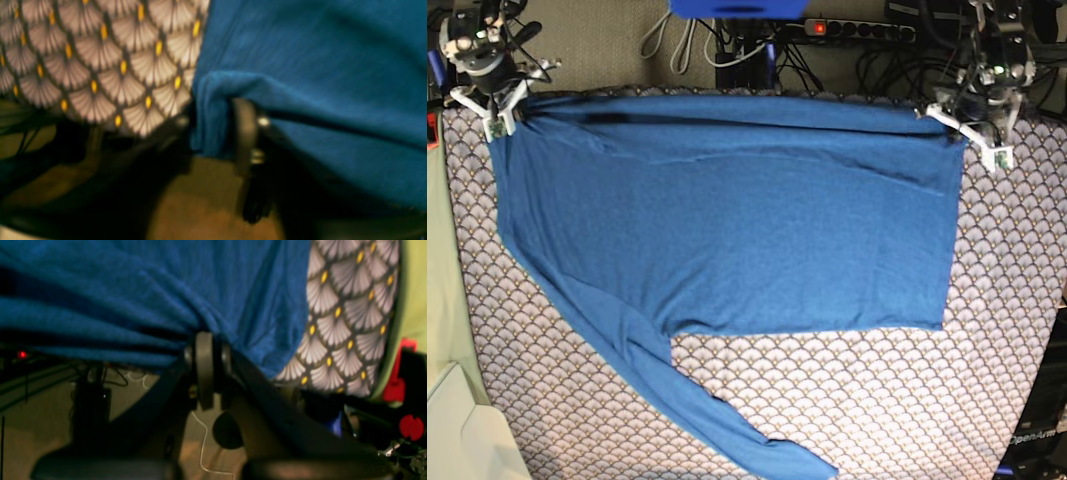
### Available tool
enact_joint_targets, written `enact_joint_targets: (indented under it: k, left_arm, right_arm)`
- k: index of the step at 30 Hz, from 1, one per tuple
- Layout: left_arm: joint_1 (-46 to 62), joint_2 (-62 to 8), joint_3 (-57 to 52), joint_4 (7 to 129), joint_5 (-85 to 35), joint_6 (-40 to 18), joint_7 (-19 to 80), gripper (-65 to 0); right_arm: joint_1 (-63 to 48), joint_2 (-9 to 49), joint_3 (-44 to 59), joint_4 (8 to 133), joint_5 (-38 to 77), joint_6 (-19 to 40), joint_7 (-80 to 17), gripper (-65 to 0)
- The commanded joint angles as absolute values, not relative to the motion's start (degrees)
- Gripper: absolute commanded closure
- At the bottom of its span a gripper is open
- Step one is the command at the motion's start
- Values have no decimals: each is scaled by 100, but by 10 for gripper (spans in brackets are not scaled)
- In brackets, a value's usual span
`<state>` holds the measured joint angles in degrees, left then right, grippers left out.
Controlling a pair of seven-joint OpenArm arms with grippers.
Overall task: Fold the T-shirt properly
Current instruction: 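Pull the hem with both grippers further toward the arm bases, then open both grippers to release the hem and raise them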
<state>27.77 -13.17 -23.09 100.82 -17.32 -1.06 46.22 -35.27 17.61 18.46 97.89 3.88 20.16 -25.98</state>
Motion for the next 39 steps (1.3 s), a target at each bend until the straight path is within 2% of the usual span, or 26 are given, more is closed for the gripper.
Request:
enact_joint_targets:
  k: [1, 3, 4, 7, 20, 27, 39]
  left_arm:
    - [2730, -1385, -2352, 10158, -1719, -75, 4576, -280]
    - [2703, -1393, -2360, 10158, -1710, -75, 4620, -368]
    - [2712, -1393, -2360, 10167, -1710, -75, 4620, -386]
    - [2712, -1393, -2360, 10167, -1710, -75, 4620, -380]
    - [2721, -1393, -2360, 10237, -1719, -75, 4637, -383]
    - [2686, -1385, -2747, 10237, -1754, -84, 4637, -384]
    - [2396, -1385, -2809, 10492, -1754, -84, 4646, -385]
  right_arm:
    - [-3556, 1851, 1895, 9886, 365, 1947, -2677, -8]
    - [-3556, 1851, 1886, 9912, 365, 1991, -2712, -31]
    - [-3556, 1851, 1912, 9912, 365, 2132, -2703, -45]
    - [-3547, 1842, 1930, 9912, 365, 2615, -2721, -80]
    - [-3547, 1859, 2018, 9982, 365, 2624, -2730, -294]
    - [-3600, 1657, 2677, 10589, 365, 2624, -2730, -301]
    - [-3257, 1684, 2738, 10598, 356, 2624, -2730, -303]
